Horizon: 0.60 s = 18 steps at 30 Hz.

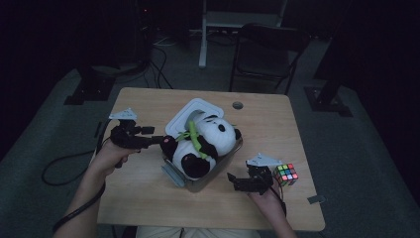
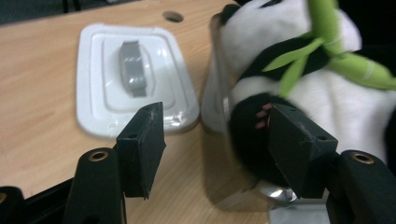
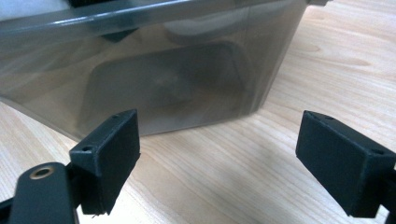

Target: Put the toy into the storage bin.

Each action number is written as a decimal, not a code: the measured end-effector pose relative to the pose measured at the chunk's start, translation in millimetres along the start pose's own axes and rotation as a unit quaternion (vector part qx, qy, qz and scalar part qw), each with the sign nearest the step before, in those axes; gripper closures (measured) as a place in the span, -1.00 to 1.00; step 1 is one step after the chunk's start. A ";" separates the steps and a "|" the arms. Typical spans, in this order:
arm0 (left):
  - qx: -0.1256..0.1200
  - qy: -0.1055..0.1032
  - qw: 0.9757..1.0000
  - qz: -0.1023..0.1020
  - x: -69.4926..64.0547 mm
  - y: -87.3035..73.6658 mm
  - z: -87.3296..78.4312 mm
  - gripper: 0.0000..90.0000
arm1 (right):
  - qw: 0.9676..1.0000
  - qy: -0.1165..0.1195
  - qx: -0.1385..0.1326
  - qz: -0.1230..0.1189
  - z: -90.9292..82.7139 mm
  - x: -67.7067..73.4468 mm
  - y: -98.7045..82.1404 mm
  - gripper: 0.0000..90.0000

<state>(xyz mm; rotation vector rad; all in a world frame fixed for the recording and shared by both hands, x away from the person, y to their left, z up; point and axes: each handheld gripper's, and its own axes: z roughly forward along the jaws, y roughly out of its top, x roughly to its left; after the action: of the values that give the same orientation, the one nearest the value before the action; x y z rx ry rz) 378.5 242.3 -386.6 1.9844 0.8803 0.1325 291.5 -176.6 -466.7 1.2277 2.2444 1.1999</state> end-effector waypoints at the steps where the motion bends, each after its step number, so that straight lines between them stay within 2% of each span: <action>1: 0.006 0.004 1.000 0.002 2.2 -3.1 1.9 -0.15 | 1.000 -0.001 0.001 0.000 0.9 0.2 0.1 -0.70; 3: 0.015 0.006 1.000 0.002 5.8 -7.4 4.9 -0.15 | 1.000 -0.001 0.002 0.002 1.8 0.2 1.0 -0.70; 5: 0.028 0.025 0.999 -0.001 13.0 -13.0 11.2 -0.15 | 1.000 -0.001 -0.002 0.001 2.0 0.3 2.2 -0.70; 7: 0.042 0.032 0.999 -0.008 19.6 -18.6 21.6 -0.15 | 1.000 0.001 -0.004 0.003 2.3 0.1 3.7 -0.70; 12: 0.063 0.029 0.998 -0.008 27.4 -29.0 49.3 -0.15 | 1.000 -0.005 -0.015 0.013 3.9 -0.5 7.7 -0.70; 15: 0.064 0.016 0.998 -0.008 27.4 -32.5 61.8 -0.16 | 1.000 -0.008 -0.018 0.019 6.3 -2.6 9.0 -0.73; 17: 0.063 0.007 0.998 0.006 25.2 -33.5 66.9 -0.16 | 0.999 -0.023 -0.019 0.018 9.4 -4.2 8.9 -0.74; 18: 0.066 0.004 0.998 0.015 24.2 -33.3 69.4 -0.26 | 0.999 -0.030 -0.023 0.018 10.2 -4.8 8.9 -0.74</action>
<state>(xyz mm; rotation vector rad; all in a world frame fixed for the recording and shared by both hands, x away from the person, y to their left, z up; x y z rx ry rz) 407.9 218.4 -458.0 2.1212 0.8844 0.1015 305.3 -172.7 -466.2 1.2739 2.1498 1.2046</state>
